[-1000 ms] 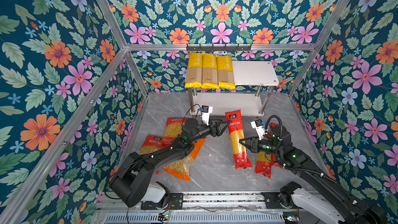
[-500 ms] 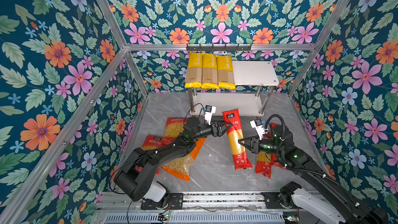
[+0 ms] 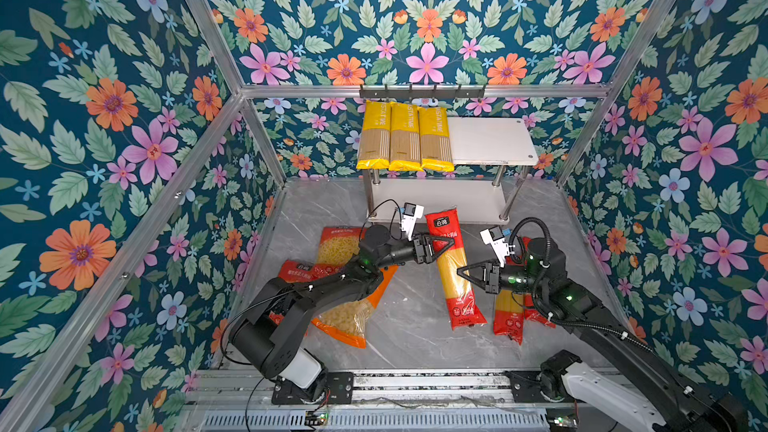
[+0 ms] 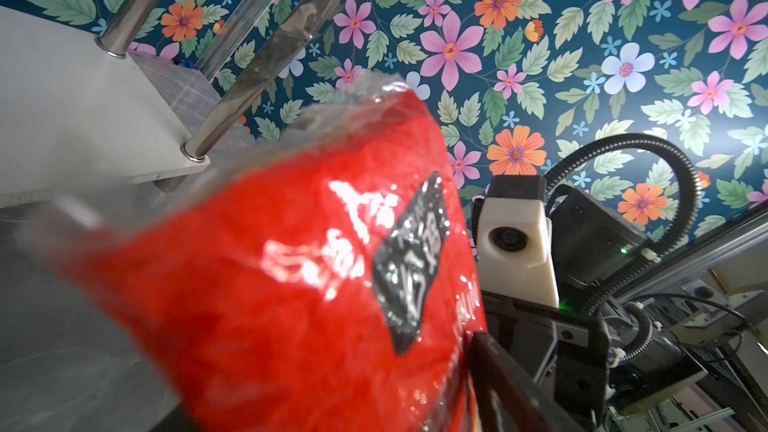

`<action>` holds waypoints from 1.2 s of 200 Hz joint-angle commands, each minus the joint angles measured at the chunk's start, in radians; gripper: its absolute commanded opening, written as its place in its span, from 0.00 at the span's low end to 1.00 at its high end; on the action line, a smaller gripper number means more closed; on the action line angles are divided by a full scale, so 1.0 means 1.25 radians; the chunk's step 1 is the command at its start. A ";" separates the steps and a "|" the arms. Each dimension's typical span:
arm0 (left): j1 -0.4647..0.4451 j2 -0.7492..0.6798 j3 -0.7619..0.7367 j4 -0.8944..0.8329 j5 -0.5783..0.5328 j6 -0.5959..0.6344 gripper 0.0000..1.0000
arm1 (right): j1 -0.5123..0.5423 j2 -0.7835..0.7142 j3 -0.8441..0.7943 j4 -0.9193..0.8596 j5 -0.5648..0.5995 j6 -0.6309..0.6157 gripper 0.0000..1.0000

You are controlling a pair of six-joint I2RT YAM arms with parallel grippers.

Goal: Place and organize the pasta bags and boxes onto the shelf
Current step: 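Lift the red pack upright with the right gripper while the left grips its top, then raise the red pack with both grippers toward the upper shelf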

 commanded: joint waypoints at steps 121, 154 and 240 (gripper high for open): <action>-0.015 -0.069 0.122 -0.062 -0.016 0.007 0.06 | 0.002 0.027 -0.033 0.337 -0.009 0.124 0.13; -0.030 -0.079 0.154 -0.104 -0.040 0.030 0.02 | 0.002 0.023 -0.063 0.375 0.007 0.145 0.24; -0.033 -0.108 0.144 -0.113 -0.096 0.031 0.00 | 0.002 0.016 -0.093 0.390 0.034 0.162 0.43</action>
